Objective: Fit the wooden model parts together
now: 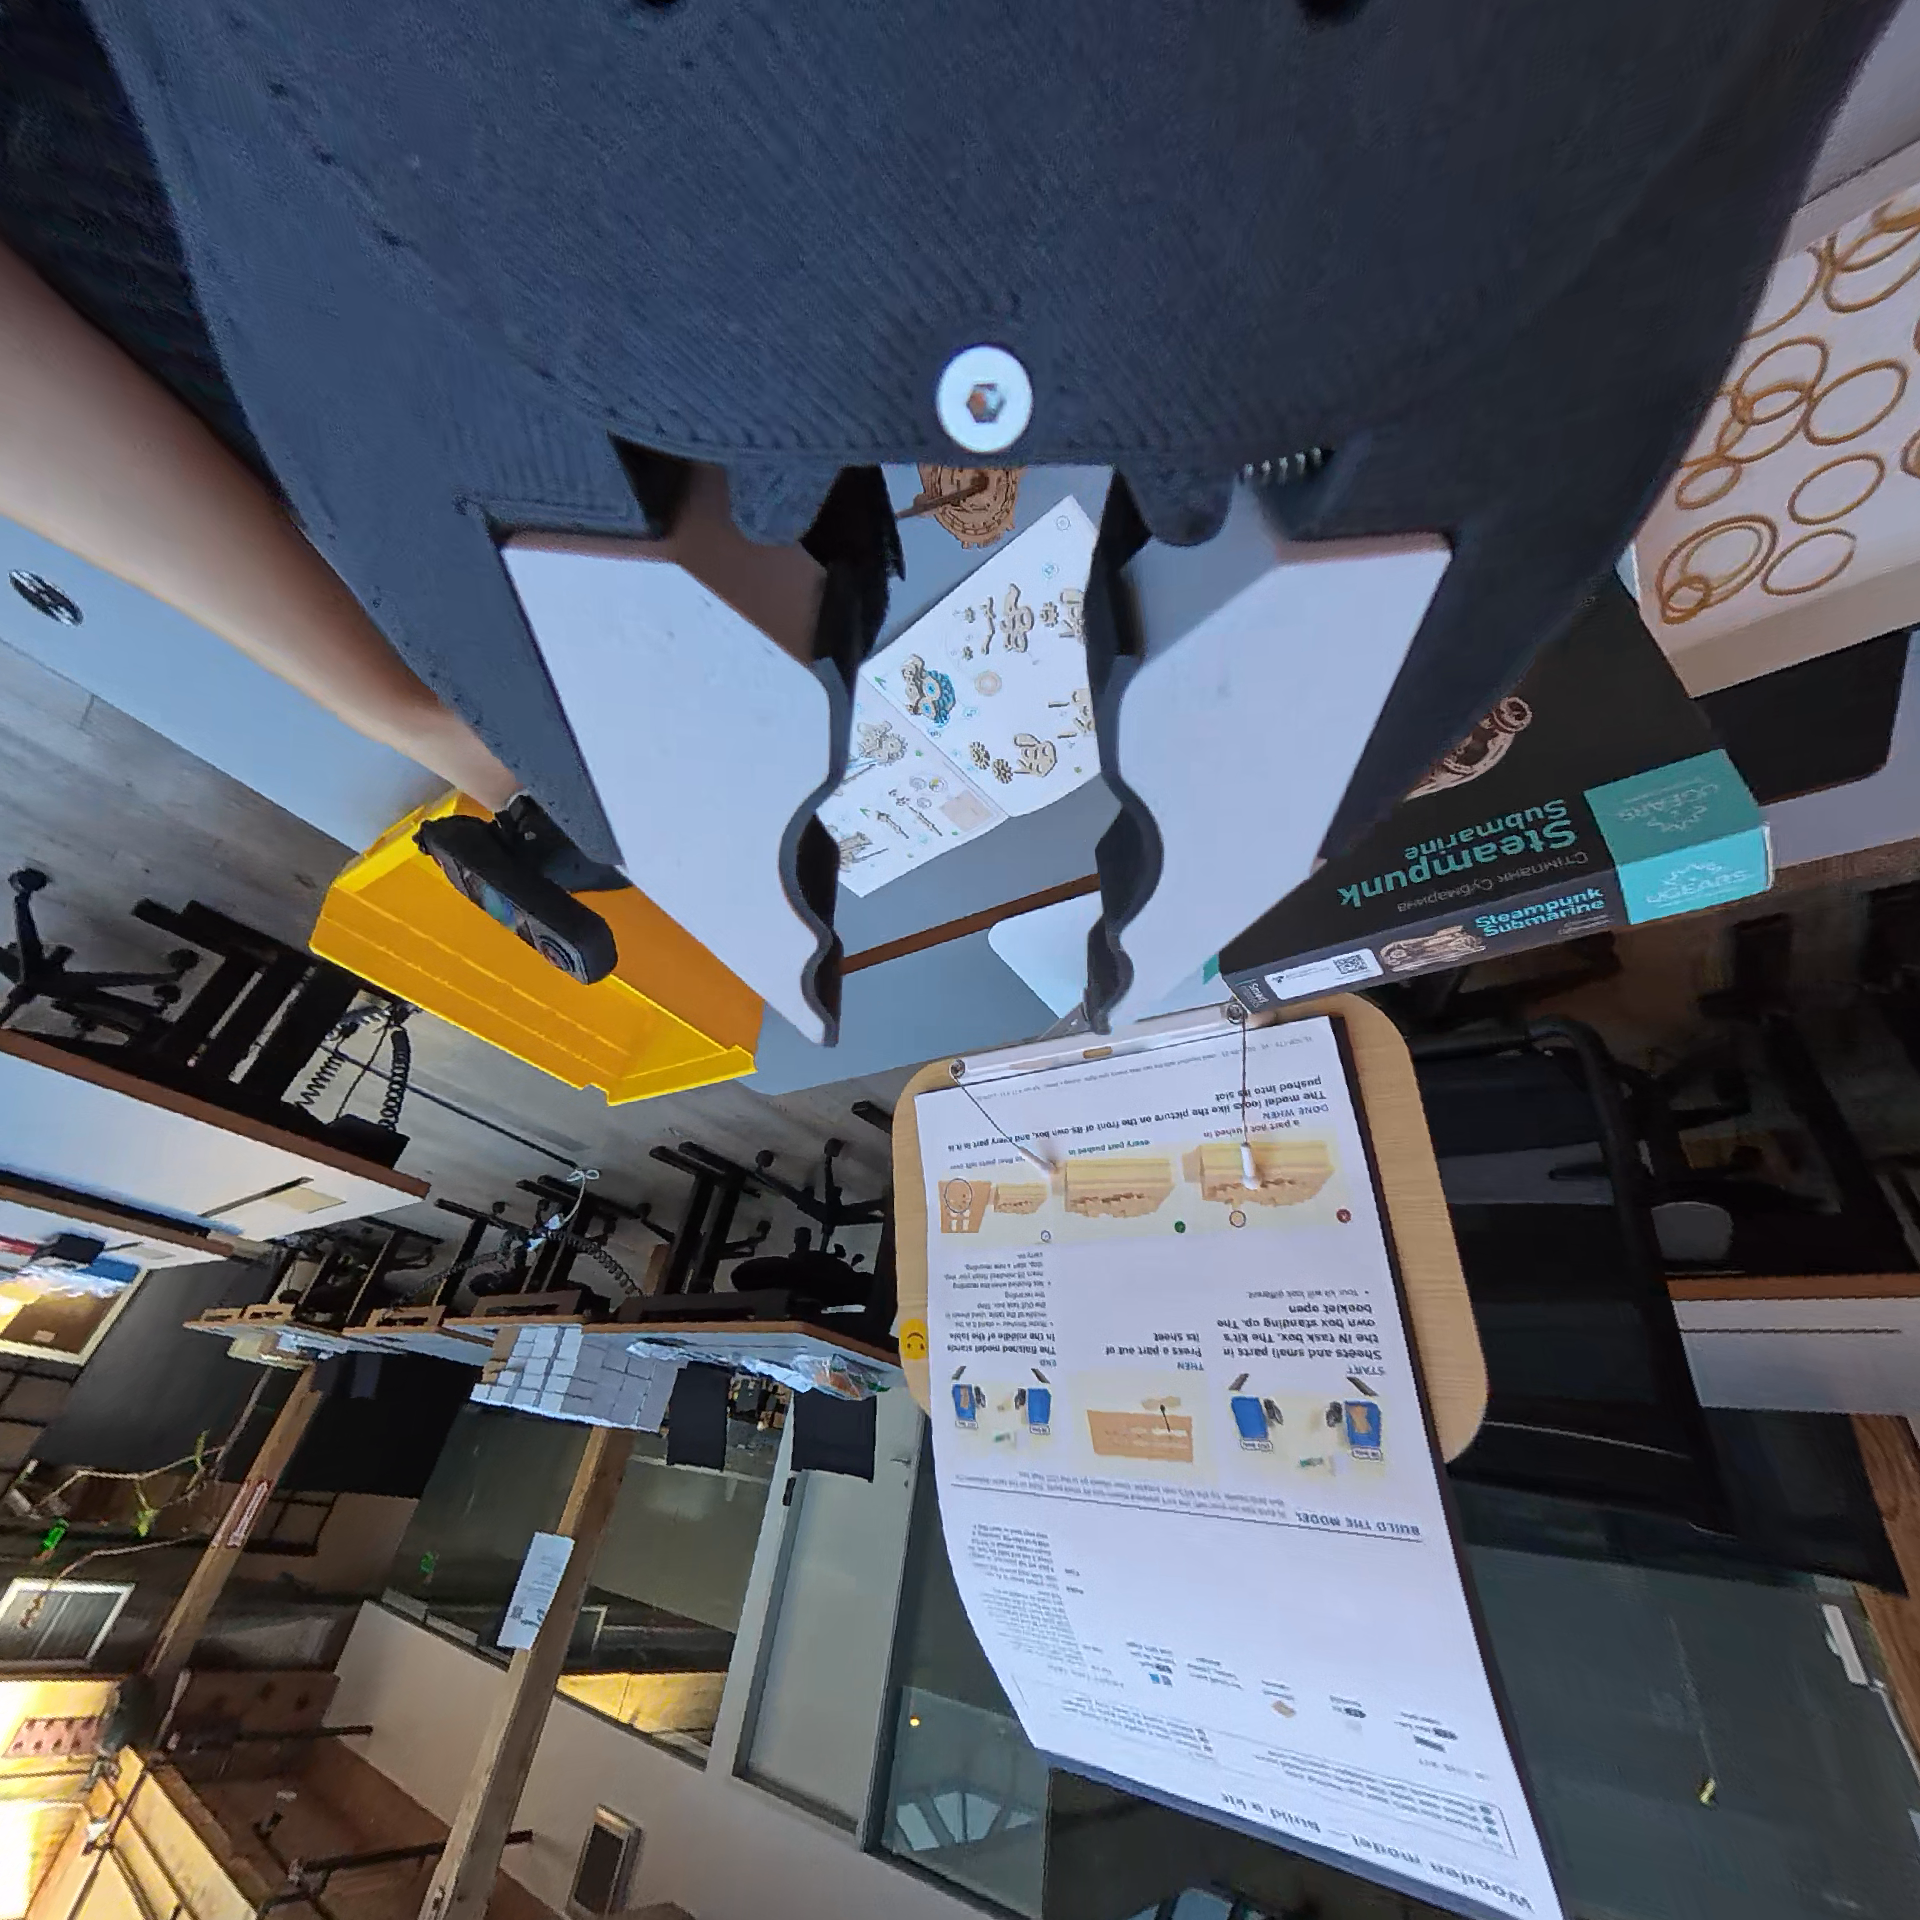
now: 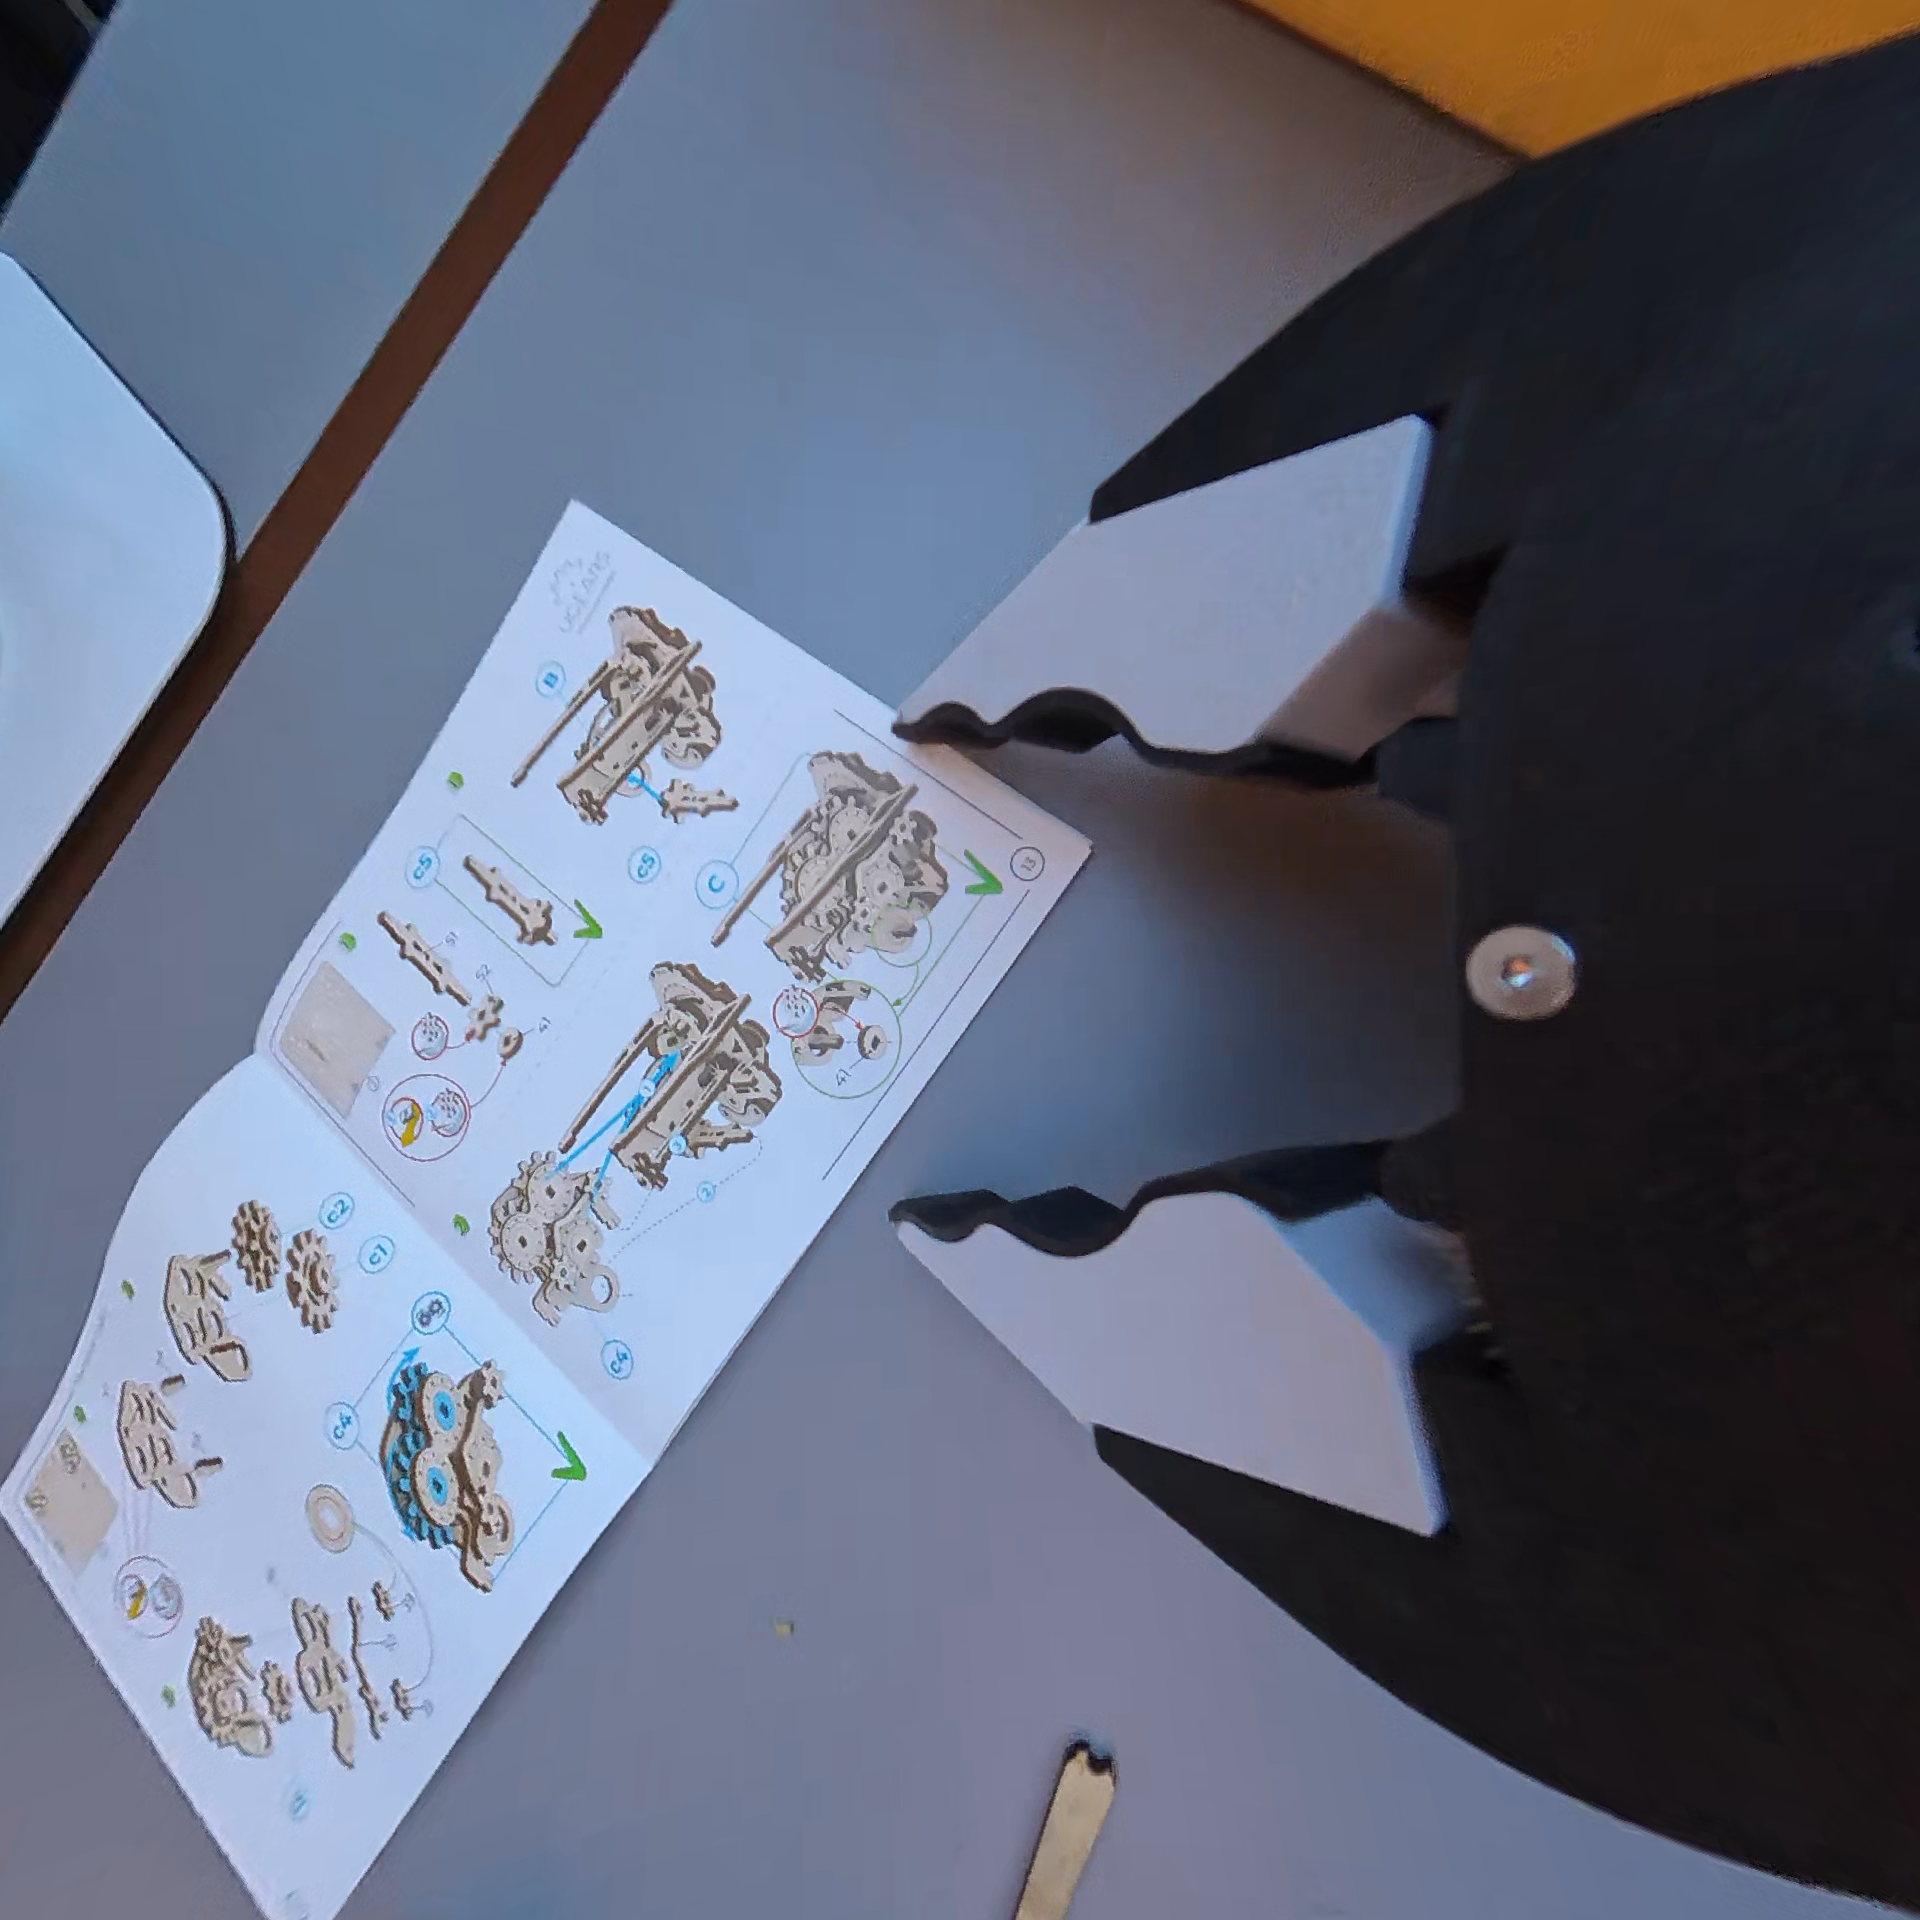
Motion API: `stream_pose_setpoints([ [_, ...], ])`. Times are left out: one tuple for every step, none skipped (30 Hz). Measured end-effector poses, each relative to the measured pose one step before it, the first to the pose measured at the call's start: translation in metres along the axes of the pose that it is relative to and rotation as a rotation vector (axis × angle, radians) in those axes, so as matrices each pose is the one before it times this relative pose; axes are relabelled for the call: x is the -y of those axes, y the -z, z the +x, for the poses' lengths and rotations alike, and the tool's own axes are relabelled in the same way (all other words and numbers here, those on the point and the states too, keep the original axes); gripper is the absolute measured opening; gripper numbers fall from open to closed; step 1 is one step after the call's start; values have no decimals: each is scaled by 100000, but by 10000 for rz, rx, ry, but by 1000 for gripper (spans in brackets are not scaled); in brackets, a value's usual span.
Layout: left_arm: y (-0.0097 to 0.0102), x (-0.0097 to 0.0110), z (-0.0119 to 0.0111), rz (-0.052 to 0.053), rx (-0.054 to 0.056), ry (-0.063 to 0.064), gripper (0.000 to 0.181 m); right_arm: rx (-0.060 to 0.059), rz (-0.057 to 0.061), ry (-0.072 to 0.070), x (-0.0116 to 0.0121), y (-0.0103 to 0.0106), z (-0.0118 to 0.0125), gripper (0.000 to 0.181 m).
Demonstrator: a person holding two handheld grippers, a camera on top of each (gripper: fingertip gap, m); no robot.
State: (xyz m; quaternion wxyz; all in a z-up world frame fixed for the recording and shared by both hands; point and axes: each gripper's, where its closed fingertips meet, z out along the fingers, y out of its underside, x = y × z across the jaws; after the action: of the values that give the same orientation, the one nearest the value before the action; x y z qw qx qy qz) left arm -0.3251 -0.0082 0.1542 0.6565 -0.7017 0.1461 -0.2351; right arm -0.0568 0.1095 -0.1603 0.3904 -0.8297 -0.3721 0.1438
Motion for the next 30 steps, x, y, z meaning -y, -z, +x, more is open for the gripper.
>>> stream_pose_setpoints([
  [-97, 84, -157, 66, 41, 73, 46, 114, 64, -286, -73, -37, 84, 85],
  [-237, -78, -27, -32, -36, 88, 46, -176, 130, 38, 42, 10, 417, 84],
  [-328, -155, 98, -66, -81, 50, 46, 5, -33, -116, -29, -35, 38, 84],
  [-389, -233, 134, -104, -77, 30, 46, -111, -9, -106, 38, -53, 74, 83],
  [-400, -287, 168, -144, -51, 19, 46, -109, 37, -14, 83, -6, -61, 80],
  [-393, -305, 213, -165, -34, -28, 46, -109, 43, 70, 49, 35, -157, 77],
  [-371, -283, 258, -156, -20, -81, 46, -114, 30, 12, 13, 85, -160, 73],
  [-339, -221, 278, -130, 0, -115, 46, -87, 13, -69, -35, 78, -199, 69],
  [-303, -189, 237, -111, 26, -119, 47, -139, 4, -96, -54, 90, -95, 67],
  [-264, -179, 221, -107, 40, -103, 47, -168, 1, -105, -61, 92, -16, 66],
  [-199, -162, 195, -112, 44, -87, 47, -149, -4, -105, -70, 97, -27, 65],
  [-154, -121, 165, -92, 54, -68, 46, -133, 1, -57, -51, 80, -22, 64],
  [-105, -19, 154, -27, 60, -56, 46, -89, 1, -19, -37, 61, -23, 63],
  [-71, 40, 172, 6, 56, -55, 46, -23, -8, -51, -33, 33, -6, 63],
  [-64, 62, 214, 0, 40, -63, 46, 43, -16, -87, -53, 21, 9, 63],
  [-44, 90, 251, 16, 31, -70, 46, 73, -18, -106, -64, 27, 47, 62],
  [-44, 154, 272, 50, 32, -76, 46, 52, 25, -124, -13, 74, 104, 60],
  [-63, 204, 294, 77, 22, -96, 45, 75, 47, -124, 19, 64, 45, 60],
  [-128, 281, 244, 140, 33, -109, 44, 60, 31, -103, -27, 63, 36, 60],
  [-242, 305, 109, 188, 74, -117, 43, 8, 39, -2, -60, 150, 16, 58],
  [-334, 82, -59, 94, 123, -109, 42, -53, -25, 112, -174, 164, 87, 55],
  [-370, -214, -179, -79, 153, -63, 43, -105, 11, 33, -99, 156, 118, 54],
  [-337, -361, -189, -168, 138, -13, 44, -110, -21, 12, -99, 75, 81, 54],
  [-239, -280, -66, -134, 59, 14, 44, -102, -40, 68, -76, 15, 26, 53],
  [-135, -85, 96, -24, -31, 23, 44, -78, -4, 95, 1, 10, -24, 53],
  [-45, 33, 145, 44, -58, 36, 44, -58, 4, 7, 4, 25, -18, 53],
  [-8, 52, 132, 47, -50, 37, 44, -23, -20, -153, -70, 49, -53, 53],
  [22, -12, 115, 9, -55, 17, 44, 10, 3, -165, -37, 67, -138, 54],
  [28, -63, 113, -37, -60, -8, 44, 40, 3, 22, -34, 55, -222, 55],
  [33, -99, 61, -57, -44, -13, 44, -40, 10, 107, -2, 26, -79, 55],
])
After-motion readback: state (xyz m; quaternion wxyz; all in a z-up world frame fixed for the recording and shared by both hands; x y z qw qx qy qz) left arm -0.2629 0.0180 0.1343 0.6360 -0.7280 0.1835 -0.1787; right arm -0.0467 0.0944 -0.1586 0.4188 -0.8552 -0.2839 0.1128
